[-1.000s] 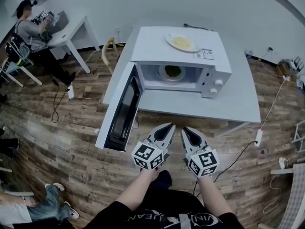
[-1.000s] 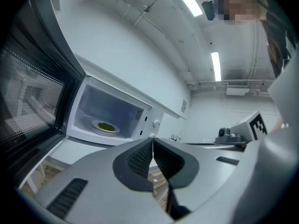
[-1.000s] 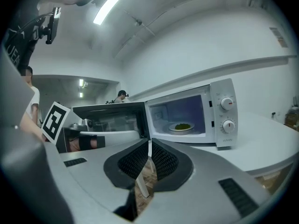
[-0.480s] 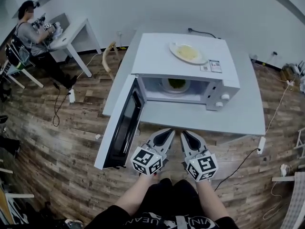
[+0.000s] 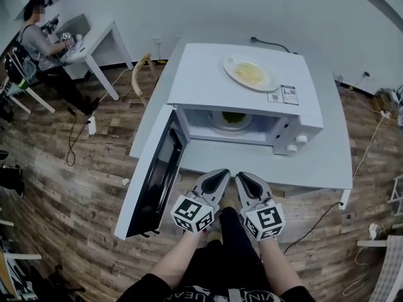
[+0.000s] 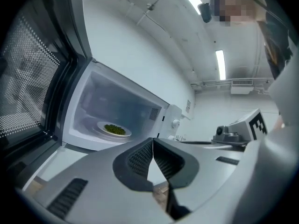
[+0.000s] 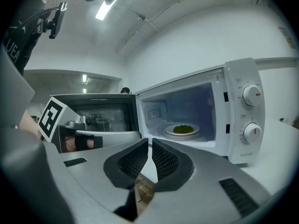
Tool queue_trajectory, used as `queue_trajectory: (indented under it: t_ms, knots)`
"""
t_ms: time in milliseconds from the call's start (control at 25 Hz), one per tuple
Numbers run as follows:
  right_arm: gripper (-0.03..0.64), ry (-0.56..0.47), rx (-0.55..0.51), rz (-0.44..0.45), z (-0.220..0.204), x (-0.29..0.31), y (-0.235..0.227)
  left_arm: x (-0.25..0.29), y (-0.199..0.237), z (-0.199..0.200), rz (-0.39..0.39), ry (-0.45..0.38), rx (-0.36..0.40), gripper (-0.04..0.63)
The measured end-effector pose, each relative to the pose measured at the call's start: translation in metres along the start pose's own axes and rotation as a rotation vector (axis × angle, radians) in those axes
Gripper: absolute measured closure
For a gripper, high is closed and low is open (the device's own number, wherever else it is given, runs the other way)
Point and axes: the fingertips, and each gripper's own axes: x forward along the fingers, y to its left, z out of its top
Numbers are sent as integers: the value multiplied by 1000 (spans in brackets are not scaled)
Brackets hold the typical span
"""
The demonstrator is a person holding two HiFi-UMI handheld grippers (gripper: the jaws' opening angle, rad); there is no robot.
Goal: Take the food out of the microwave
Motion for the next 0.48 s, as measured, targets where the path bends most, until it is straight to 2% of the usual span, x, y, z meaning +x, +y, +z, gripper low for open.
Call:
queue_trajectory:
  t_ms: [480]
  knots:
    - [575,50,-110,30,1,51,-38,37,39,-6,35,-16,6,586]
